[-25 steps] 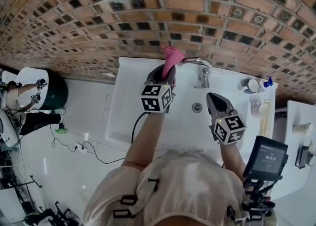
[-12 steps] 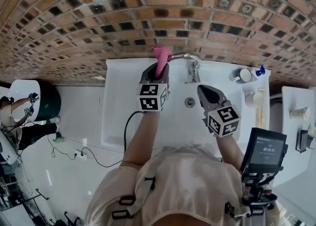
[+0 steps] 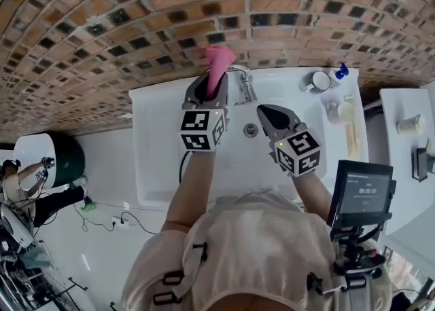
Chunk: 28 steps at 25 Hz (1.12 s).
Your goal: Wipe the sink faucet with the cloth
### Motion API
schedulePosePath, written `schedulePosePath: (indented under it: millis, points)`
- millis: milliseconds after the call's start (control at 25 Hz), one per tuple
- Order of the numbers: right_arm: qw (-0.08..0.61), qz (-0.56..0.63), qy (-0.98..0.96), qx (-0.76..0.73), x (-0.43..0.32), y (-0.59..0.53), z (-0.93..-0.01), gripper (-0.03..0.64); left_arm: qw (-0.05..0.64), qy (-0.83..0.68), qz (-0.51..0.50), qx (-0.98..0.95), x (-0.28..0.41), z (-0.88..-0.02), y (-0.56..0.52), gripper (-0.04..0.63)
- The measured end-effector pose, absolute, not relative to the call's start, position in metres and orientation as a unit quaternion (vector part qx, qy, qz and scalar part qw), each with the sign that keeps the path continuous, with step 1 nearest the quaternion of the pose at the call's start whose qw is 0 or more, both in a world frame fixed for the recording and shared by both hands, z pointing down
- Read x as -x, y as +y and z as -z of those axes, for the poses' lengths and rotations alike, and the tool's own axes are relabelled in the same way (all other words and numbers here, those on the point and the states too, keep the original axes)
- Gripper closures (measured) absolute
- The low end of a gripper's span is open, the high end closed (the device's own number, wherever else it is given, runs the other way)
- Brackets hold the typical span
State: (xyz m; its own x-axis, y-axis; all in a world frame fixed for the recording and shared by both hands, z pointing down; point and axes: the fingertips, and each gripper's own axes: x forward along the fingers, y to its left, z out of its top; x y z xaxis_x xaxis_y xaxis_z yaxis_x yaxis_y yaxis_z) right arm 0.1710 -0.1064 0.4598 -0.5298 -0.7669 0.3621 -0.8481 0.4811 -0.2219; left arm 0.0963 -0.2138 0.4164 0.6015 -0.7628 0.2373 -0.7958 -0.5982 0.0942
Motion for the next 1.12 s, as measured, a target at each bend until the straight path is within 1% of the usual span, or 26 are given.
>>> schedulePosePath:
  millis: [160,280,520,760,920,1120]
  points:
    - [0.102,-0.195,-0.847,-0.485,-0.188,-0.107,-0.462,0.623,0.082,-0.405,-0.102,-0.905,-0.135,-0.426,-0.210,0.499]
    - [0.099,-0.200,-0.841,-0.493,-0.200,-0.111,-0.466,0.623,0.087,-0.380,-0.125,-0.912,-0.159,-0.444,-0.208,0.497]
    - [0.099,-0.219,-0.831,-0.501,-0.216,-0.113,-0.481,0.623,0.136,-0.361,-0.158,-0.909,-0.176,-0.495,-0.209,0.499]
    - [0.097,-0.225,-0.837,-0.490,-0.209,-0.120,-0.487,0.623,0.177,-0.349,-0.212,-0.896,-0.175,-0.549,-0.212,0.497]
    - [0.101,-0.231,-0.834,-0.491,-0.208,-0.117,-0.491,0.623,0.176,-0.335,-0.226,-0.898,-0.174,-0.553,-0.208,0.495]
    - [0.106,-0.222,-0.835,-0.492,-0.198,-0.118,-0.485,0.623,0.161,-0.335,-0.182,-0.910,-0.171,-0.515,-0.203,0.497]
